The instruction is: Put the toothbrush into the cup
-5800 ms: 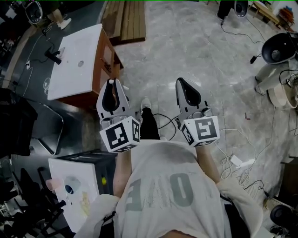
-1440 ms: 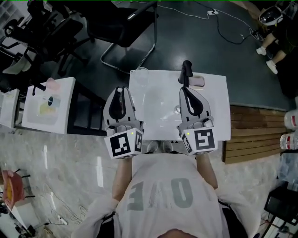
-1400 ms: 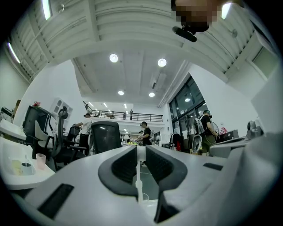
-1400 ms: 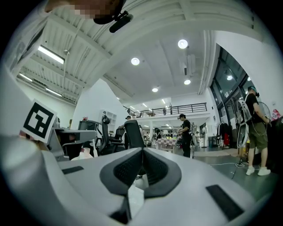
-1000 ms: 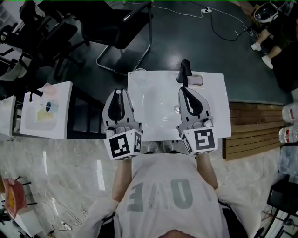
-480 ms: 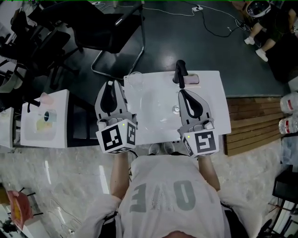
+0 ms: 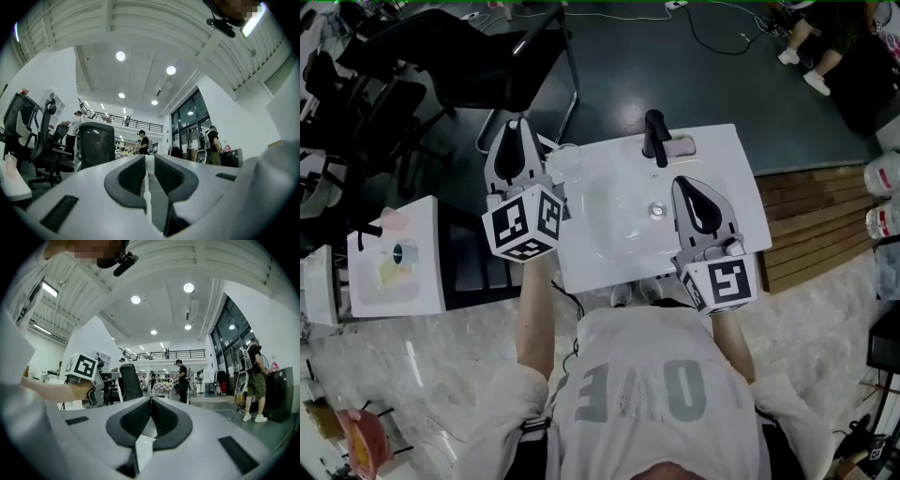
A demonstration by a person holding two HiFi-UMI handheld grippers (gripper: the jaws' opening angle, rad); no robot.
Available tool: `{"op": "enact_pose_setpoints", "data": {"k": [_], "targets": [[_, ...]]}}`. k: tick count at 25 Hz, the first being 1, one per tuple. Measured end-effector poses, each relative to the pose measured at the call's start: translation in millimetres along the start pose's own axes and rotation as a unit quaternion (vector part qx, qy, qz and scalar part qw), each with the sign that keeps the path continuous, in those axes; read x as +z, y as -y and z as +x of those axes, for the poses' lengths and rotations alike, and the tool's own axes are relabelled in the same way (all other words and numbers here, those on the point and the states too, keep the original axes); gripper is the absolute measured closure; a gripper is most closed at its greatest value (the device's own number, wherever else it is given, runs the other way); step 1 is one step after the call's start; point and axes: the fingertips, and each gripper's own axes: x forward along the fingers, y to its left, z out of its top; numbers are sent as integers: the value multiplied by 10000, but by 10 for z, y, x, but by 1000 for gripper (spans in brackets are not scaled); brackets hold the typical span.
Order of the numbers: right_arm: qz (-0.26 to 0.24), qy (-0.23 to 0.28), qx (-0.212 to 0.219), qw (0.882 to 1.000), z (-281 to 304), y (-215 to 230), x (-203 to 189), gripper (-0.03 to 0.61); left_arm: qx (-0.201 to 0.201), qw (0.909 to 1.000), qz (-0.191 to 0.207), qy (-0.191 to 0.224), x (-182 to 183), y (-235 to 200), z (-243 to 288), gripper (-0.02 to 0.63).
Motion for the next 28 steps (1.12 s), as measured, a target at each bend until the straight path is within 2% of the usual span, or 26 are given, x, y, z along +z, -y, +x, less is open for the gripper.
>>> {"op": "enact_pose_setpoints", "data": {"k": [6,15,22,28], "targets": [[5,-137,-319,9994,-119,111,-87,548,-246,9981,10,-562,-499,-10,310,538],[47,-331,-640,9974,-257,177,-207,548,-192,9928,-41,-1184,-1107,-129,452,538],[74,-406,-769,9962,-318,203,-240,548,-296,9807,-199,-1924,-1677,-66,316,538],[57,-477,-802,9956,-337,193,-251,548,-283,9772,-96,-2100,-1838,-59,236,538]]}}
